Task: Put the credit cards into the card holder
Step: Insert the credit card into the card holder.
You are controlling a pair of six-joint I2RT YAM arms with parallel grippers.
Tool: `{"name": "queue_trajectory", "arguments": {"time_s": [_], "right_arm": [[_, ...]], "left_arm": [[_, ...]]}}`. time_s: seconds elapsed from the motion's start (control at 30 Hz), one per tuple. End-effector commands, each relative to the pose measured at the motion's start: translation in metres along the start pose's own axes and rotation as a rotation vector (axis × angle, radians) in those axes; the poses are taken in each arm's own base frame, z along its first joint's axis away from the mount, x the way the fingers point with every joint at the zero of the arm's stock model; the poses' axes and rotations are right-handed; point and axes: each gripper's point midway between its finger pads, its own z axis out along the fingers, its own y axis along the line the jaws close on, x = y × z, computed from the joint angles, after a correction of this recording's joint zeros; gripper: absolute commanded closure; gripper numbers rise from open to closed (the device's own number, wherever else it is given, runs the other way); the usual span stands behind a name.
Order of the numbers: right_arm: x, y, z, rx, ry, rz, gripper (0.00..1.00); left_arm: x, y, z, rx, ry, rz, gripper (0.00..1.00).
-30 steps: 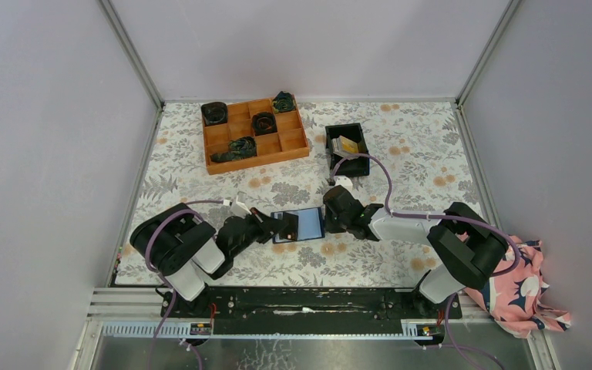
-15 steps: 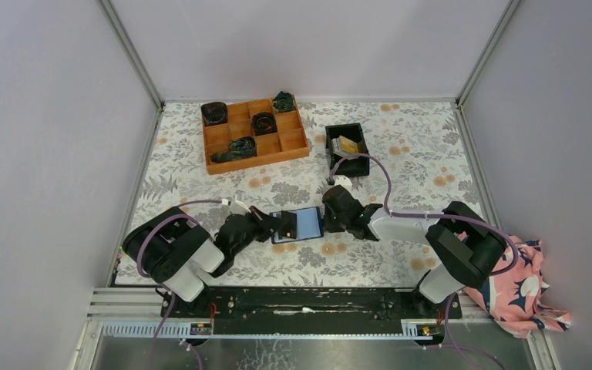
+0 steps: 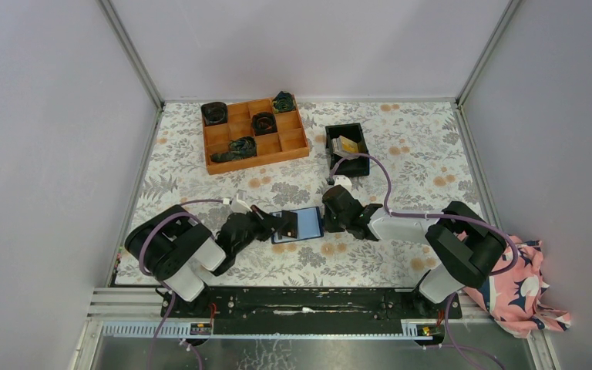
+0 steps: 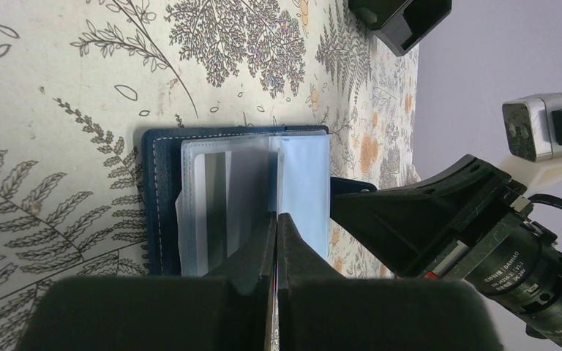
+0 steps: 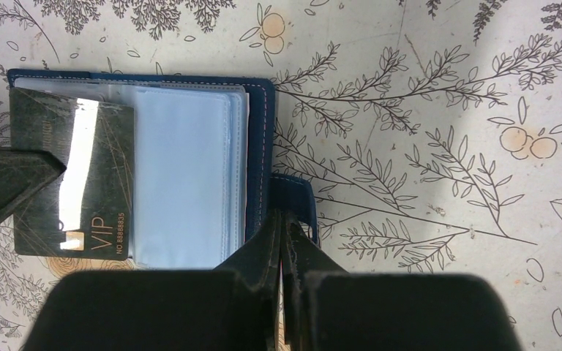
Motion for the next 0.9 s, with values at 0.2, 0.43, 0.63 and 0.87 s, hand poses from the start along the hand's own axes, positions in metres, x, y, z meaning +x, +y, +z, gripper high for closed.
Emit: {"name": "queue_trajectory", "arguments": {"time_s": [0.2, 0.43, 0.63, 0.87], "right_arm": [[0.074, -0.054, -0.002, 0.164, 0.255, -0.065, 1.0], [0.075, -0.054, -0.002, 0.161, 0.258, -0.065, 1.0], [0.076, -0.054, -0.002, 0.16, 0.263, -0.062, 1.0], [0.079, -0.054, -0.001, 0.155, 0.267, -0.057, 1.0]], "left_arm": [[0.003, -0.001, 0.01, 0.002, 0.009, -0.022, 1.0], [0.003, -0.006, 0.01, 0.04, -0.012, -0.058, 1.0], [0.002, -0.011, 0.011, 0.071, -0.044, -0.081, 1.0], [0.008, -0.008, 0.011, 0.076, -0.071, -0.11, 1.0]]}}
